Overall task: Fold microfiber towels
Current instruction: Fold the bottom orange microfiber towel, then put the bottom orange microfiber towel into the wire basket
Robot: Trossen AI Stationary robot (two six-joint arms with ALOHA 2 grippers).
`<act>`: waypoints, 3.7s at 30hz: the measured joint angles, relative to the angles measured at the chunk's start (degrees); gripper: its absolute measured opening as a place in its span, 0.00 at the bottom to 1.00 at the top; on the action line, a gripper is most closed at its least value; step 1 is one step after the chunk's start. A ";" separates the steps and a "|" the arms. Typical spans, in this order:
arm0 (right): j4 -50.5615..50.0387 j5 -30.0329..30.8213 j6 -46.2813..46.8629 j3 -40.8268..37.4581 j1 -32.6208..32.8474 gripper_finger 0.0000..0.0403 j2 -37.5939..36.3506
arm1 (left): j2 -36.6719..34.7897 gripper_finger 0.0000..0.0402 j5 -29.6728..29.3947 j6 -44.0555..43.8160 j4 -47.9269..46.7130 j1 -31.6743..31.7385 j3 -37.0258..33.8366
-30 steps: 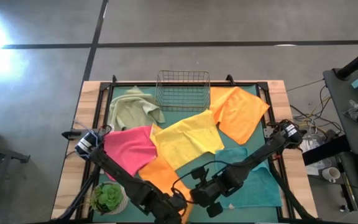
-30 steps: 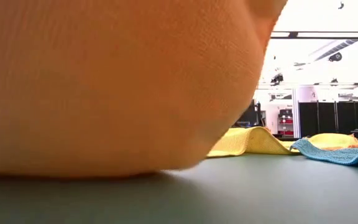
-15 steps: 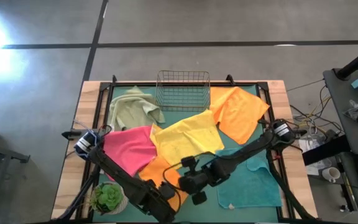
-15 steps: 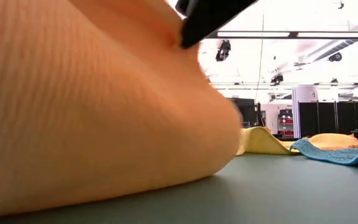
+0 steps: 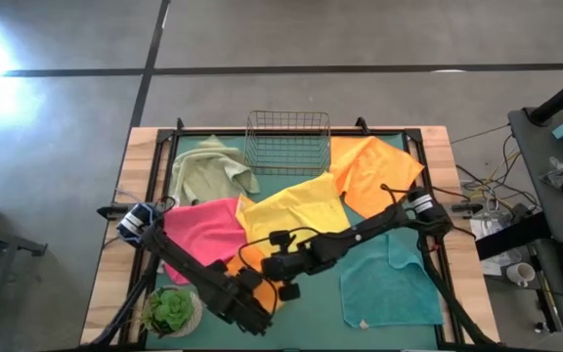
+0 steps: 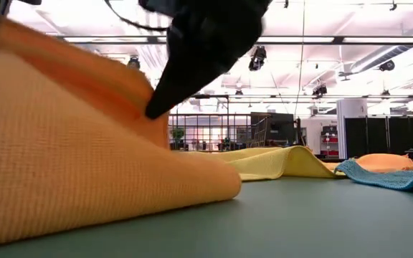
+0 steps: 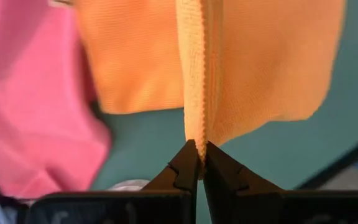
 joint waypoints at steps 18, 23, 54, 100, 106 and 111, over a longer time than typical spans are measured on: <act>4.07 0.73 -3.79 0.25 -2.98 0.02 0.21 | -0.04 0.00 -0.37 1.57 -2.77 0.52 -5.03; 3.96 0.37 -3.93 0.25 -2.99 0.11 0.21 | -0.04 0.00 -0.56 4.51 -2.67 0.42 -4.88; -19.79 -9.95 -8.55 -1.72 -4.31 0.37 -12.50 | -0.65 0.42 -2.93 1.72 8.19 -2.64 -0.57; 18.21 -13.17 -33.53 -19.25 3.82 0.34 -7.55 | 7.21 0.42 -15.03 14.99 33.37 -4.86 -8.48; 18.64 -13.17 -33.54 -19.25 3.24 0.35 -7.29 | 7.15 0.42 -14.83 13.61 34.26 -4.78 -10.09; 21.00 -13.17 -33.51 -19.25 3.16 0.33 -4.88 | 7.17 0.42 -13.92 13.38 34.78 -4.70 -12.88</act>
